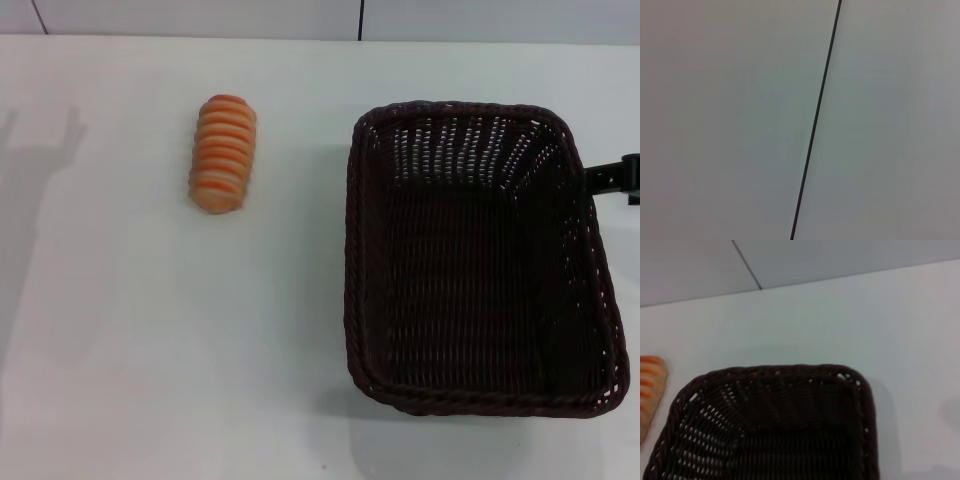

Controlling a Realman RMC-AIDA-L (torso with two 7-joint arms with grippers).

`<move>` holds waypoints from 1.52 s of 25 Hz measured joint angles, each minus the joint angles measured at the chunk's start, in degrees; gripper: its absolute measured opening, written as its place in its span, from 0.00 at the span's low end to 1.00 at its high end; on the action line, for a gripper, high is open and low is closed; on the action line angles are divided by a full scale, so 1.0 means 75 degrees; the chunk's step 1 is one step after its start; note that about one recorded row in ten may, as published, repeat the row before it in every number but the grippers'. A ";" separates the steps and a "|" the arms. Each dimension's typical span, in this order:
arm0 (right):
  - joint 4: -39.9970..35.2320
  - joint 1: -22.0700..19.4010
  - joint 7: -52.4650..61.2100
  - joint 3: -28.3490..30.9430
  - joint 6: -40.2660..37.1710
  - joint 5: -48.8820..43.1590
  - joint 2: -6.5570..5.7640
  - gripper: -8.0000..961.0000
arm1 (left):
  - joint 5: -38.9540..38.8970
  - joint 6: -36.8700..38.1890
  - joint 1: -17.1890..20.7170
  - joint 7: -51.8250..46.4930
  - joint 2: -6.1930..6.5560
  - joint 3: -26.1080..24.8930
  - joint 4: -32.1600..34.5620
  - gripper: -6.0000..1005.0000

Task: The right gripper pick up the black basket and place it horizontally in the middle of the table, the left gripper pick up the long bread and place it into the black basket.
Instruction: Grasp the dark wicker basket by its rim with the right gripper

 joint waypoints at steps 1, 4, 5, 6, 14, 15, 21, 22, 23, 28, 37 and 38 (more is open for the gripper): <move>-0.0017 0.0000 0.0027 -0.0052 0.0001 0.0003 0.0006 0.74 | 0.0000 -0.0004 0.0001 -0.0004 0.0012 0.0003 0.0005 0.86; -0.0069 0.0003 0.0140 -0.0244 0.0001 0.0008 0.0012 0.74 | 0.0000 -0.0002 0.0007 0.0001 0.0015 0.0012 0.0007 0.86; -0.0074 -0.0001 0.0173 -0.0289 0.0002 0.0010 0.0013 0.74 | 0.0000 -0.0002 0.0007 0.0001 0.0015 0.0012 0.0007 0.86; -0.0072 -0.0022 0.0226 -0.0349 0.0002 0.0011 0.0013 0.74 | 0.0000 0.0004 0.0015 0.0007 0.0019 0.0014 0.0007 0.86; -0.0163 -0.0069 0.0419 -0.0565 -0.0030 0.0029 0.0017 0.74 | 0.0000 0.0017 0.0027 0.0018 0.0038 0.0016 0.0017 0.86; -0.0176 -0.0072 0.0426 -0.0574 -0.0031 0.0030 0.0020 0.74 | 0.0000 0.0019 0.0027 0.0016 0.0042 0.0016 0.0027 0.86; -0.0371 -0.0094 0.0497 -0.0690 -0.0073 0.0032 0.0023 0.74 | 0.0000 0.0025 0.0027 -0.0029 0.0042 0.0016 0.0030 0.86; -0.0414 -0.0093 0.0497 -0.0693 -0.0076 0.0032 0.0022 0.74 | 0.0000 0.0025 0.0027 -0.0029 0.0042 0.0017 0.0030 0.86; -0.0456 -0.0086 0.0497 -0.0702 -0.0078 0.0032 0.0022 0.74 | 0.0000 0.0025 0.0027 -0.0031 0.0041 0.0020 0.0030 0.86; -0.0511 -0.0082 0.0502 -0.0764 -0.0084 0.0032 0.0019 0.74 | 0.0000 0.0026 0.0027 -0.0044 0.0040 0.0027 0.0031 0.86; -0.0617 -0.0094 0.0502 -0.0867 -0.0034 0.0032 0.0014 0.74 | 0.0000 0.0016 -0.0027 -0.0011 0.0017 0.0019 0.0030 0.86; -0.0638 -0.0093 0.0502 -0.0926 -0.0026 0.0032 0.0015 0.73 | 0.0000 0.0010 -0.0048 0.0000 0.0013 0.0016 0.0030 0.86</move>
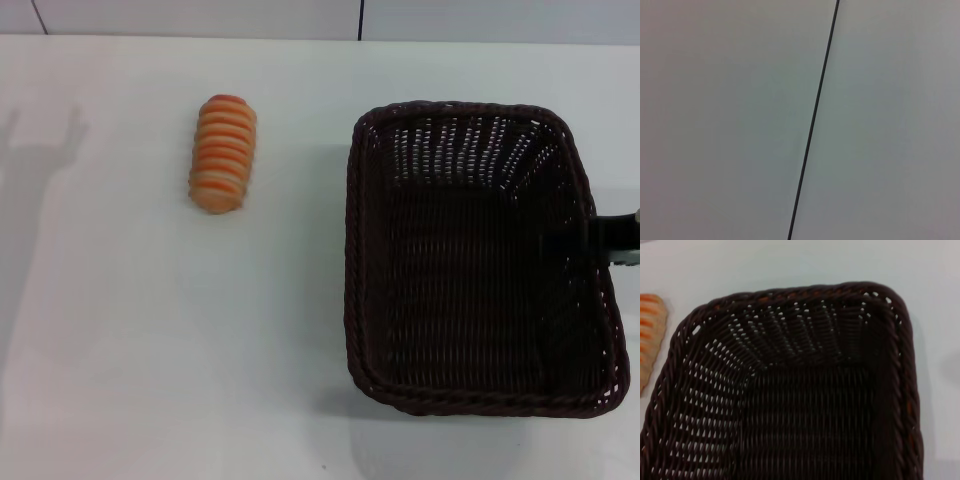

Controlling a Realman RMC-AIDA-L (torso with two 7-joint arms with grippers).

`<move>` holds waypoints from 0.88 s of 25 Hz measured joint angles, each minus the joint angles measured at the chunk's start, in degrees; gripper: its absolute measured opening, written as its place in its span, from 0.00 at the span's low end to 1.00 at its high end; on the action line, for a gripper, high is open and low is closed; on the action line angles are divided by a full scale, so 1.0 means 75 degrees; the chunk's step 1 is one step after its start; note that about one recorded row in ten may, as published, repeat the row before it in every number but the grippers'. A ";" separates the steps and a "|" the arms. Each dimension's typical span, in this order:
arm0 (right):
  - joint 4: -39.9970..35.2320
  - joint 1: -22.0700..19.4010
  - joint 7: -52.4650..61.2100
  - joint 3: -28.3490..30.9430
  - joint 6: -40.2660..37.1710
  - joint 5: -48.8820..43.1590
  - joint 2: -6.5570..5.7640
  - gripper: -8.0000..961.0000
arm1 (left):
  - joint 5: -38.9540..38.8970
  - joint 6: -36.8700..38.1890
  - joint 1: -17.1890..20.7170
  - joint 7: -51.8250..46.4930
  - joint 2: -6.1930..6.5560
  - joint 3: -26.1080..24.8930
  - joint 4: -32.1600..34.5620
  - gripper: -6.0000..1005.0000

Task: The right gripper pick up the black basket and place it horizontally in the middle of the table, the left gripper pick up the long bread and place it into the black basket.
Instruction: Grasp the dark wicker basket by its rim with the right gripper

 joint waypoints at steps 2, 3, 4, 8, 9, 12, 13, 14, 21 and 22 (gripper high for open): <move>-0.0015 0.0005 0.0006 -0.0050 0.0010 0.0000 0.0003 0.73 | -0.0001 -0.0001 -0.0010 0.0003 0.0001 -0.0005 0.0000 0.86; -0.0015 0.0005 0.0006 -0.0050 0.0010 0.0000 0.0003 0.73 | 0.0000 -0.0001 -0.0020 0.0007 0.0000 -0.0015 0.0000 0.86; -0.0029 0.0013 0.0019 -0.0076 0.0013 -0.0002 0.0004 0.73 | 0.0000 -0.0002 -0.0026 0.0009 0.0000 -0.0024 -0.0001 0.86; -0.0248 0.0057 0.0097 -0.0125 -0.0015 -0.0051 -0.0006 0.71 | 0.0000 -0.0006 -0.0044 0.0015 0.0002 -0.0041 -0.0001 0.86; -0.0326 0.0072 0.0097 -0.0132 -0.0038 -0.0057 -0.0006 0.70 | 0.0000 -0.0006 -0.0047 0.0016 0.0002 -0.0044 -0.0001 0.86; -0.0524 0.0095 0.0064 -0.0160 -0.0169 -0.0071 -0.0006 0.66 | 0.0000 0.0002 -0.0049 0.0016 0.0005 -0.0051 -0.0001 0.86; -0.0524 0.0095 0.0064 -0.0160 -0.0169 -0.0071 -0.0006 0.65 | 0.0000 0.0002 -0.0049 0.0016 0.0005 -0.0051 -0.0001 0.86; -0.0523 0.0095 0.0055 -0.0166 -0.0197 -0.0071 -0.0007 0.64 | 0.0000 0.0003 -0.0049 0.0015 0.0005 -0.0053 -0.0001 0.86; -0.0531 0.0157 -0.0027 -0.0178 -0.0276 -0.0073 -0.0030 0.48 | 0.0000 0.0006 -0.0052 0.0001 0.0004 -0.0060 0.0000 0.86; -0.0553 0.0182 -0.0046 -0.0178 -0.0304 -0.0091 -0.0036 0.43 | 0.0000 0.0006 -0.0068 0.0001 0.0003 -0.0060 -0.0001 0.86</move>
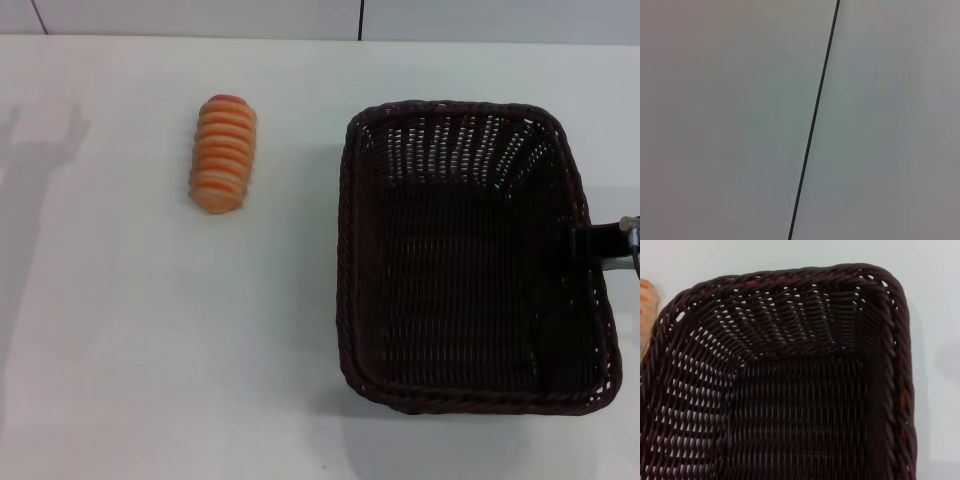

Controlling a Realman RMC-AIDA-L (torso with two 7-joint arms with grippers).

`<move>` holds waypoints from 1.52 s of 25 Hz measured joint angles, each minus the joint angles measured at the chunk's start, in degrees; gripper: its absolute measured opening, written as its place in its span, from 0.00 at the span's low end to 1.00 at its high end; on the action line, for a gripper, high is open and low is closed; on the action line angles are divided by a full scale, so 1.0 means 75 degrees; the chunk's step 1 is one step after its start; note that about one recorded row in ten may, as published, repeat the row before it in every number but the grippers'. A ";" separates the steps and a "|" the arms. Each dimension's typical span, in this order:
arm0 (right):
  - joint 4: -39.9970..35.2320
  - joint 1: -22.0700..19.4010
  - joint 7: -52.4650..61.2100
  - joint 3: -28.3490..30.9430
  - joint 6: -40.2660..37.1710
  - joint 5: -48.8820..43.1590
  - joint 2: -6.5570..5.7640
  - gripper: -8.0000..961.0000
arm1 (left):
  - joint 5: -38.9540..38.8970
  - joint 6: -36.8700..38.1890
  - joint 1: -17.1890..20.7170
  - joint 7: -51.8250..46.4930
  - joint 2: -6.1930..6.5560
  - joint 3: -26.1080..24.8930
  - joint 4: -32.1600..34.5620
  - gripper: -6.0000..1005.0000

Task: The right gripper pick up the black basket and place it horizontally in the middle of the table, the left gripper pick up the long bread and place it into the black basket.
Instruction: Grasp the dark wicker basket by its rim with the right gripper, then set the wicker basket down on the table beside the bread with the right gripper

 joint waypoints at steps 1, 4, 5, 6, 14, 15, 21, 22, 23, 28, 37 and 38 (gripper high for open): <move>0.0000 0.0000 0.0000 0.0000 0.0000 0.0000 0.0000 0.38 | 0.0000 0.0000 0.0000 0.0000 0.0000 0.0000 0.0000 0.86; -0.0007 0.0018 -0.0019 0.0013 -0.0026 -0.0061 -0.0003 0.28 | 0.0000 0.0001 -0.0012 -0.0004 -0.0004 0.0001 0.0000 0.86; -0.0009 0.0029 -0.0069 0.0042 -0.0046 -0.0089 -0.0003 0.25 | 0.0000 0.0001 -0.0015 -0.0008 -0.0007 0.0001 -0.0001 0.86; -0.0009 0.0029 -0.0069 0.0042 -0.0046 -0.0089 -0.0003 0.22 | 0.0000 0.0003 -0.0018 -0.0009 -0.0012 0.0001 -0.0005 0.86; 0.0000 0.0193 -0.1099 0.0054 -0.0557 -0.0427 0.0000 0.16 | 0.0000 -0.0003 0.0005 -0.0031 -0.0027 -0.0008 -0.0099 0.86; 0.0029 0.0269 -0.1428 0.0037 -0.0737 -0.0568 0.0001 0.16 | 0.0000 -0.0003 0.0009 -0.0032 -0.0029 -0.0008 -0.0103 0.86; 0.0090 0.0449 -0.2381 0.0037 -0.1379 -0.0724 0.0003 0.16 | 0.0000 -0.0059 0.0028 0.0008 -0.0056 -0.0089 -0.0105 0.86; 0.0091 0.0499 -0.2592 0.0038 -0.1459 -0.0725 0.0002 0.16 | -0.0001 -0.0062 0.0031 0.0011 -0.0066 -0.0115 -0.0105 0.86; 0.0093 0.0560 -0.2830 0.0032 -0.1533 -0.0722 0.0002 0.16 | 0.0000 -0.0065 0.0036 0.0011 -0.0074 -0.0145 -0.0105 0.86; 0.0132 0.0927 -0.4232 0.0003 -0.1722 -0.0591 0.0005 0.16 | 0.0000 -0.0081 0.0048 -0.0020 -0.0112 -0.0300 -0.0105 0.86; 0.0130 0.1597 -0.6729 0.0309 -0.1232 0.1039 -0.0055 0.16 | -0.0025 -0.0314 -0.0015 -0.0010 -0.0138 -0.0459 -0.0105 0.86; 0.0111 0.1702 -0.6842 0.0329 -0.1112 0.1066 -0.0055 0.16 | -0.0031 -0.0322 -0.0022 -0.0020 -0.0140 -0.0481 -0.0105 0.86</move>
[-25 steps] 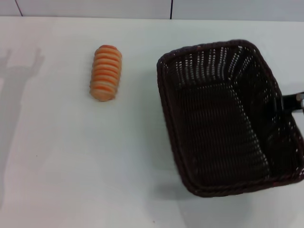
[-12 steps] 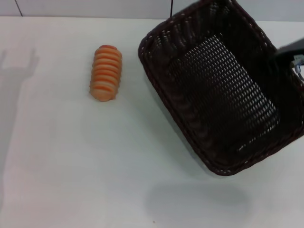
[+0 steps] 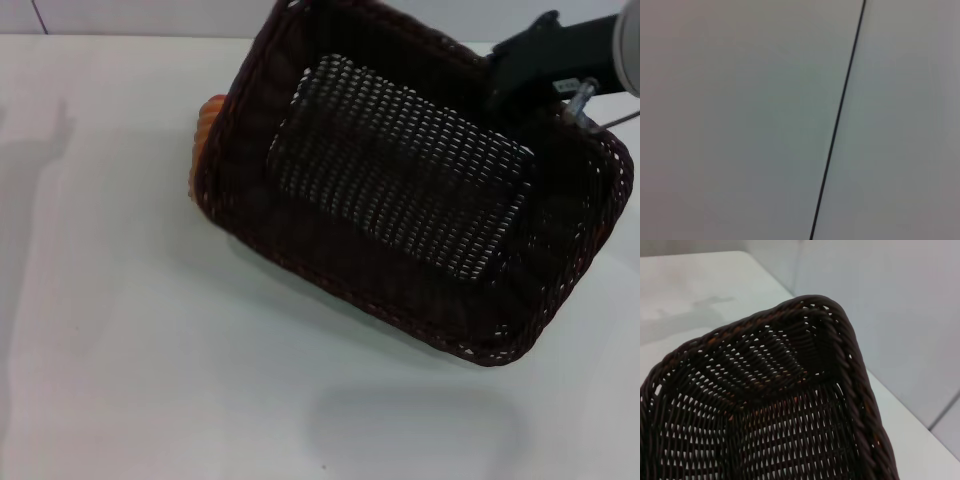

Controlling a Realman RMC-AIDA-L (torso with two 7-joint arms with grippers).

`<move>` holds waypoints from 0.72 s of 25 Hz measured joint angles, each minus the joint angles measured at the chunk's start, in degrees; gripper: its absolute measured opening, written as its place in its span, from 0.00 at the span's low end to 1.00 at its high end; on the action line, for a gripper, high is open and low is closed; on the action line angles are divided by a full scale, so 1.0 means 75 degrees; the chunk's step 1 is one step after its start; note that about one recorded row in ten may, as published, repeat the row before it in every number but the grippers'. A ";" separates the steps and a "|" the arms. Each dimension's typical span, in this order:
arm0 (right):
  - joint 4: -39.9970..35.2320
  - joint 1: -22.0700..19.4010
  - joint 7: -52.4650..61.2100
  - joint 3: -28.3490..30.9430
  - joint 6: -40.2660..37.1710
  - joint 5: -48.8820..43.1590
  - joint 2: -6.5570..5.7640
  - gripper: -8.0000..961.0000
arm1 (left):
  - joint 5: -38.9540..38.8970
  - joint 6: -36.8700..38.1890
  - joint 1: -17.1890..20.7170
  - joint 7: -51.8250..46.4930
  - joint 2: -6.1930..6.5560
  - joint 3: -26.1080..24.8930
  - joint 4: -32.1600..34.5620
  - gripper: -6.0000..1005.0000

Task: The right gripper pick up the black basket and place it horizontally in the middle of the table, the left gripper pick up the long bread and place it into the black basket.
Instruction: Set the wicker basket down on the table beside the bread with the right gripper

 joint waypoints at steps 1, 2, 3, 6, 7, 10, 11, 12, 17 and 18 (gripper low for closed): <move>-0.0022 0.0105 -0.0093 0.0007 0.0132 0.0031 0.0000 0.16 | -0.0004 -0.0014 -0.0009 -0.0012 -0.0007 -0.0033 -0.0002 0.86; -0.0047 0.0315 -0.0199 0.0019 0.0452 0.0183 -0.0002 0.16 | -0.0009 -0.0019 -0.0019 -0.0017 -0.0010 -0.0059 -0.0013 0.86; -0.0047 0.0315 -0.0199 0.0019 0.0452 0.0183 -0.0002 0.16 | -0.0010 -0.0026 -0.0025 -0.0023 -0.0011 -0.0077 -0.0033 0.86; -0.0027 0.0674 -0.0267 0.0083 0.1184 0.0710 -0.0036 0.16 | -0.0014 -0.0099 -0.0038 -0.0074 -0.0019 -0.0161 -0.0098 0.86; -0.0034 0.0885 -0.0304 0.0167 0.1571 0.1010 -0.0073 0.16 | -0.0014 -0.0099 -0.0038 -0.0074 -0.0019 -0.0161 -0.0098 0.86; -0.0131 0.1087 -0.0355 0.0249 0.1887 0.1190 -0.0097 0.16 | -0.0015 -0.0192 -0.0091 -0.0106 -0.0030 -0.0222 -0.0115 0.86; -0.0171 0.1153 -0.0375 0.0267 0.1987 0.1215 -0.0102 0.16 | -0.0017 -0.0227 -0.0125 -0.0107 -0.0035 -0.0230 -0.0116 0.86; -0.0263 0.1291 -0.0405 0.0259 0.2251 0.1208 -0.0108 0.16 | -0.0017 -0.0227 -0.0125 -0.0107 -0.0035 -0.0230 -0.0116 0.86; -0.0437 0.1507 -0.0487 0.0210 0.2739 0.1104 -0.0142 0.16 | -0.0035 -0.0296 -0.0215 -0.0111 -0.0046 -0.0428 -0.0118 0.86; -0.0437 0.1507 -0.0487 0.0210 0.2739 0.1104 -0.0142 0.16 | -0.0035 -0.0296 -0.0215 -0.0111 -0.0046 -0.0428 -0.0118 0.86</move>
